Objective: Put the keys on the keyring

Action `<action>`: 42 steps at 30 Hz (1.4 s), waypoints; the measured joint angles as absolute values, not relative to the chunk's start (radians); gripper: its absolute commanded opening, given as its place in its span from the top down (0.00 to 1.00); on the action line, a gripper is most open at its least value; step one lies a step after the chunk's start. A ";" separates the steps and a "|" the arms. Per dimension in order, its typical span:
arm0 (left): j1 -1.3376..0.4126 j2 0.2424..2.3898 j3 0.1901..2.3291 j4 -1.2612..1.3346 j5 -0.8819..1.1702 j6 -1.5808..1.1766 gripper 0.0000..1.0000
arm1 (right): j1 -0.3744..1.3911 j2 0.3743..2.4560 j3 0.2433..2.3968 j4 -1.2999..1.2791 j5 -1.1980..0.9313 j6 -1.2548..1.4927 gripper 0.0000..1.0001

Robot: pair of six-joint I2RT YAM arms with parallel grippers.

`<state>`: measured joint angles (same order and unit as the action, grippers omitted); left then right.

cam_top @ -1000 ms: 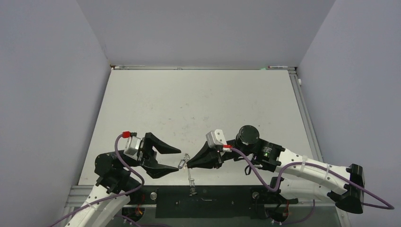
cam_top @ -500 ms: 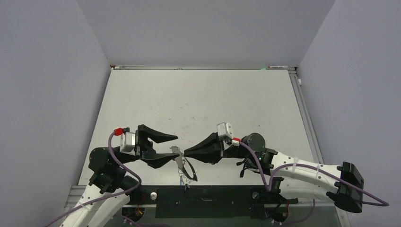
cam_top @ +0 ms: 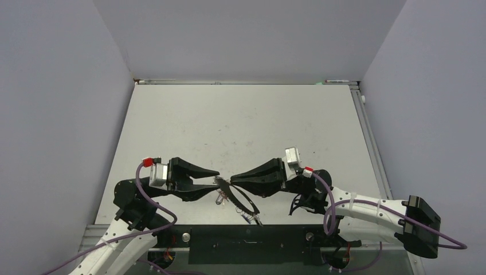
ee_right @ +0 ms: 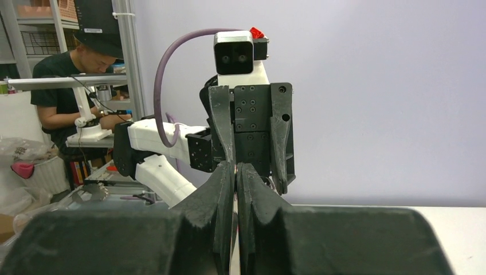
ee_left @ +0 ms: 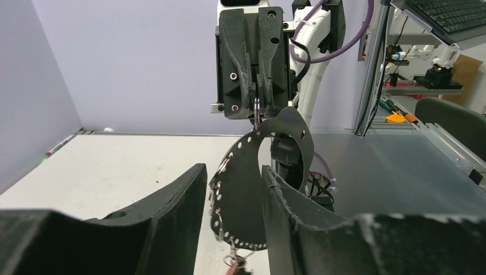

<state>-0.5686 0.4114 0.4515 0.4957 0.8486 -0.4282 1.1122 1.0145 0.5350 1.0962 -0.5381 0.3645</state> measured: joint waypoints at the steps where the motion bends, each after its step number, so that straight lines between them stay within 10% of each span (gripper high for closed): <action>1: -0.569 0.413 0.449 0.509 0.853 -0.437 0.65 | 1.112 1.016 0.531 1.106 -0.538 0.367 0.95; 22: -0.569 0.351 0.411 0.577 0.862 -0.495 0.41 | 1.092 1.058 0.499 1.159 -0.537 0.400 0.95; 32: -0.569 0.349 0.411 0.509 0.844 -0.449 0.08 | 1.092 1.058 0.499 1.150 -0.590 0.416 0.95; 42: -0.570 0.375 0.411 0.491 0.885 -0.454 0.18 | 1.093 1.066 0.501 1.150 -0.682 0.459 0.95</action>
<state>-0.5701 0.3748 0.4114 0.4908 0.8848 -0.4538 1.0927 1.0664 0.5014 1.1496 -0.6815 0.4587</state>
